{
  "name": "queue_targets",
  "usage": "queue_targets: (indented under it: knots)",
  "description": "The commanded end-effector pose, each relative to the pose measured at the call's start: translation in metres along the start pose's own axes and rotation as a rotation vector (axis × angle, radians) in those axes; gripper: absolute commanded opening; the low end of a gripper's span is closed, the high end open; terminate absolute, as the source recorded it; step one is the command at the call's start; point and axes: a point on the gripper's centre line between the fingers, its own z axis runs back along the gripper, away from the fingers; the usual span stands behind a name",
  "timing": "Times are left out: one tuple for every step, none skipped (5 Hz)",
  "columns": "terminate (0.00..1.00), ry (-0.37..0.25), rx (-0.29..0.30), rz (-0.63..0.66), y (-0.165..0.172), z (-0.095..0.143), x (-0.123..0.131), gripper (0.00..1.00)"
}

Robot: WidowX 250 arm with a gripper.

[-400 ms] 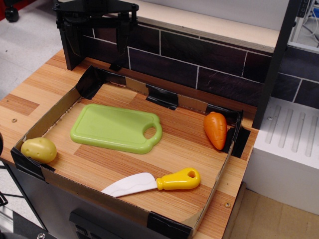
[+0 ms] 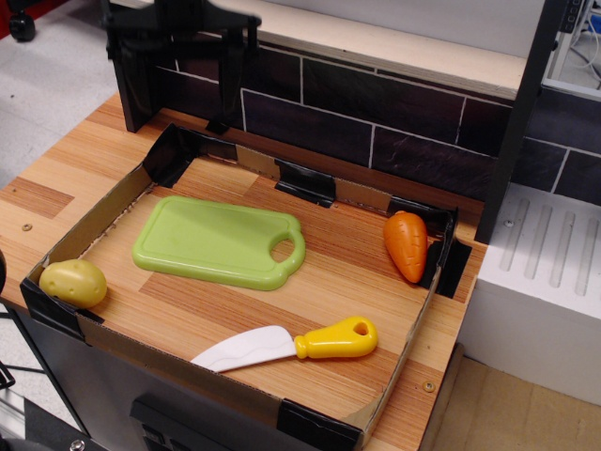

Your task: Put knife on cutting board

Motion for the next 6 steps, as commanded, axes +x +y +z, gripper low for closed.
queue_targets:
  knots:
    - [0.00, -0.250, -0.095, -0.450, -0.036, -0.001, -0.023, 1.00]
    - [0.00, -0.234, -0.277, -0.665, -0.049, 0.001, -0.051, 1.00]
    - [0.00, -0.162, -0.392, -0.893, -0.056, 0.001, -0.072, 1.00]
    - [0.00, -0.160, -0.428, -1.142, -0.057, 0.000, -0.093, 1.00]
    - [0.00, -0.064, -0.426, -1.342, -0.062, 0.002, -0.105, 1.00]
    - [0.00, -0.080, -0.409, -1.363, -0.069, -0.002, -0.115, 1.00]
